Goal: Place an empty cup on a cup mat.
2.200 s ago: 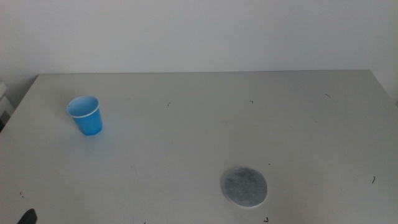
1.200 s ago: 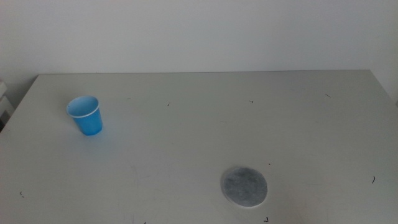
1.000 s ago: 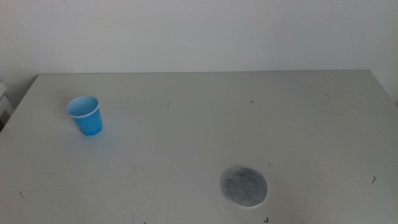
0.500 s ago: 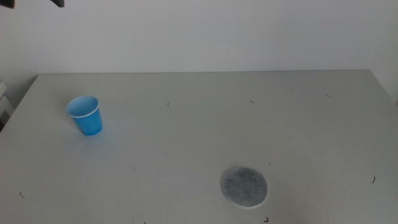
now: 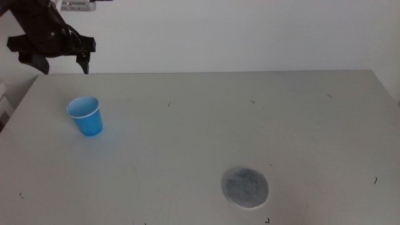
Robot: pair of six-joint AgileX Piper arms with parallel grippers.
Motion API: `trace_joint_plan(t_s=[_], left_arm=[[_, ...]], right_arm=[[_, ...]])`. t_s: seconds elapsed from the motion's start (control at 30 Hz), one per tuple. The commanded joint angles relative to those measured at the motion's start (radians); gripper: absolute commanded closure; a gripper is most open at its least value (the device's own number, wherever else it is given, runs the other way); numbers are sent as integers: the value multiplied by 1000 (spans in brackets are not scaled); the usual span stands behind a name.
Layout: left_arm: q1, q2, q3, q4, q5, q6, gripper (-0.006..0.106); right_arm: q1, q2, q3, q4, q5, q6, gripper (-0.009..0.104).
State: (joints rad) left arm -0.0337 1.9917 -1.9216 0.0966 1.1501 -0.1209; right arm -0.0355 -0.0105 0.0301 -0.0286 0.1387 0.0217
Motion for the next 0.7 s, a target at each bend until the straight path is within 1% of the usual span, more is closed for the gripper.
trace_joint_plan(t_s=[0.0, 0.1, 0.2, 0.47, 0.67], left_arm=[[26, -23, -34, -27, 8, -5, -5], [68, 5, -34, -97, 15, 27, -5], [94, 29, -33, -144, 12, 78, -5], [104, 113, -31, -136, 9, 121, -5], [103, 179, -31, -174, 13, 121, -3]], right_arm=[[4, -26, -8, -14, -73, -5, 1], [4, -26, -8, -14, -73, -5, 1], [4, -26, -8, -14, -73, -5, 1], [4, -26, -8, -14, -73, -5, 1], [4, -26, -8, -14, -73, -5, 1]])
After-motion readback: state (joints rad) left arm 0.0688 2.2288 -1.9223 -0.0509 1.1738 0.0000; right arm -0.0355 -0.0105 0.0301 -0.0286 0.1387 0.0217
